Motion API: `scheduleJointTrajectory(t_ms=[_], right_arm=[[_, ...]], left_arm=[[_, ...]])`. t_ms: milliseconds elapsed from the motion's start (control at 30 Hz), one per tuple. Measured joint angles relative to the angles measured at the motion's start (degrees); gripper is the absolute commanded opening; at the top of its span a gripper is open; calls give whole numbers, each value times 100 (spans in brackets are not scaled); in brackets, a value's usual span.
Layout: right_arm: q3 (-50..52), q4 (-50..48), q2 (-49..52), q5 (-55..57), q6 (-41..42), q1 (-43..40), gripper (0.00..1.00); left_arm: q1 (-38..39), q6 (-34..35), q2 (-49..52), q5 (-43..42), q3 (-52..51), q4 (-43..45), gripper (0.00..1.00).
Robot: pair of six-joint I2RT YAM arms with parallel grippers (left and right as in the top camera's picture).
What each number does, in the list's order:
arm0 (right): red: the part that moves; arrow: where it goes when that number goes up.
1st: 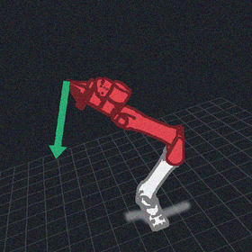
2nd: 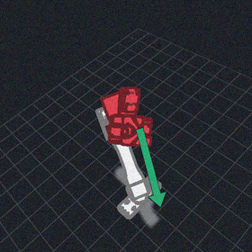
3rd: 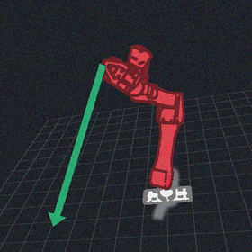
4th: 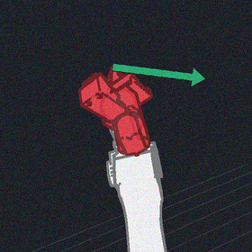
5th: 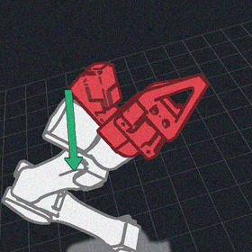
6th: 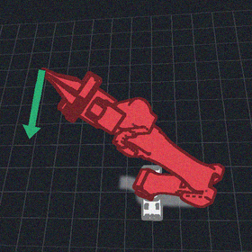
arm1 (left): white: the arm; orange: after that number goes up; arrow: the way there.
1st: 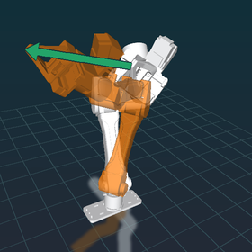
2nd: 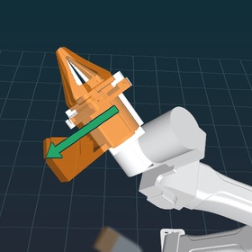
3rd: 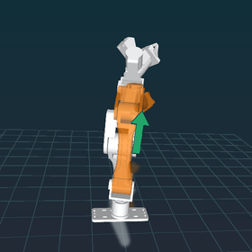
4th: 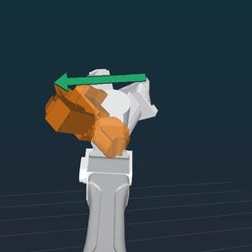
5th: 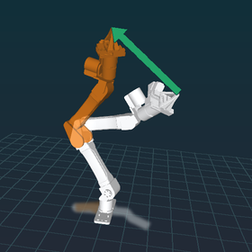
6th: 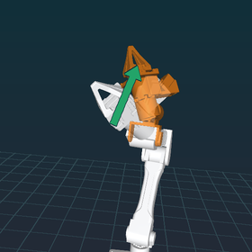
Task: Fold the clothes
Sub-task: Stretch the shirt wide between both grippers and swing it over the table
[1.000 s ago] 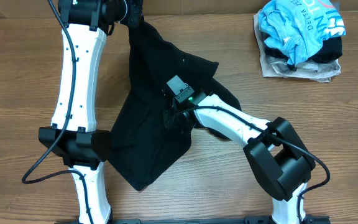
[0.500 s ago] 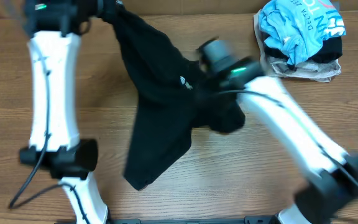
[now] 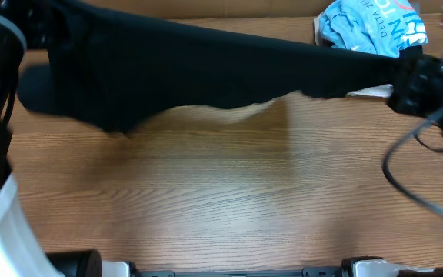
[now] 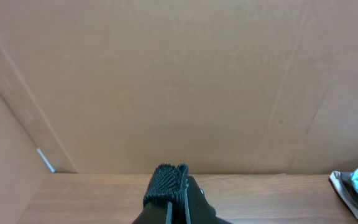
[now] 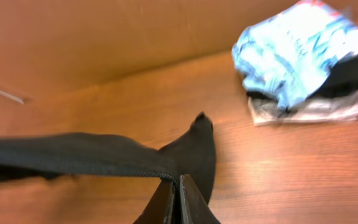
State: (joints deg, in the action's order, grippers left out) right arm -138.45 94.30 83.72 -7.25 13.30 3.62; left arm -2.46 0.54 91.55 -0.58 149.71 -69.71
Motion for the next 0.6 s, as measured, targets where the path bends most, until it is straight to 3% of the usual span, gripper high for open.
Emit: scheduleJointTrajectory(t_ms=[233,600], right_arm=[[-610,280,-417,0,-144,-26,4],[-608,297,-903,-111,-155,-26,4]], left_arm=[[0,-2,-835,264,2,-796,4],[0,2,-1252,1596,33,-1668,4]])
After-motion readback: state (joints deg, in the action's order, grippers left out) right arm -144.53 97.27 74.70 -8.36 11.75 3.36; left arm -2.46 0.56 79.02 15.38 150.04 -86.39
